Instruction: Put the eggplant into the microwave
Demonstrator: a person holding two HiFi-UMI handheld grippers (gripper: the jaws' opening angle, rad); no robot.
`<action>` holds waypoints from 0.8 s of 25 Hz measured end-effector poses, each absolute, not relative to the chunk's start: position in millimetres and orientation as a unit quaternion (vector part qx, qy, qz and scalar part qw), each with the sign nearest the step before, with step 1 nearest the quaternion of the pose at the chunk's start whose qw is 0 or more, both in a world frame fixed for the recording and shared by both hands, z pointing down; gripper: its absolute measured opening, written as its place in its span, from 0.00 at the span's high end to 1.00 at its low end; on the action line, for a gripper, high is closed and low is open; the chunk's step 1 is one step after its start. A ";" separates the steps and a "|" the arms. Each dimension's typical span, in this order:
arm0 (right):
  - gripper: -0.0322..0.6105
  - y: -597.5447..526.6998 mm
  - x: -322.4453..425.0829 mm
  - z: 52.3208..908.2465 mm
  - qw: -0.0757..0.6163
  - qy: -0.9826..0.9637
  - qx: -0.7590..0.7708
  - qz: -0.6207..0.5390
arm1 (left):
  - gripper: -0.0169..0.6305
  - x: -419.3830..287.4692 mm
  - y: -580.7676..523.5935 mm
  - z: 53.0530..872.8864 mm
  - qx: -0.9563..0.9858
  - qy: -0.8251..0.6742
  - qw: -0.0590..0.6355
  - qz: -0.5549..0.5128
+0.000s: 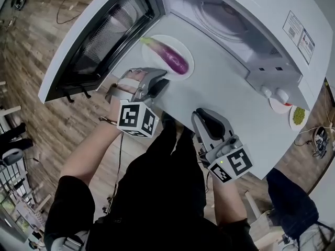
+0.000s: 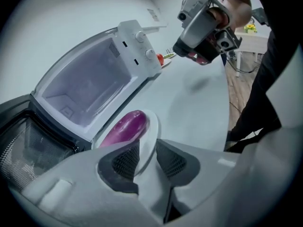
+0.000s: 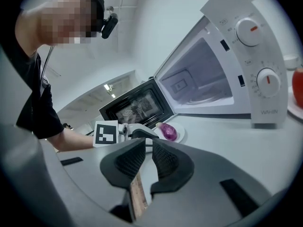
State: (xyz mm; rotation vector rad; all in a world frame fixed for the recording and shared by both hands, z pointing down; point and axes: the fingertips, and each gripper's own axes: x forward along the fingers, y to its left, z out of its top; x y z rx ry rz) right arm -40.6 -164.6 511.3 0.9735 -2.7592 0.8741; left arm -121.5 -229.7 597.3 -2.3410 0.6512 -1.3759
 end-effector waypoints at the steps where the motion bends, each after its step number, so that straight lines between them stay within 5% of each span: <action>1: 0.86 -165.7 -40.2 511.6 0.043 -0.902 0.320 0.288 | 0.82 -122.9 -229.8 598.0 -0.825 0.228 0.173 -0.486; 20: 0.87 -168.8 -60.4 508.1 0.042 -0.908 0.304 0.285 | 0.82 -138.4 -247.4 601.9 -0.805 0.219 0.223 -0.505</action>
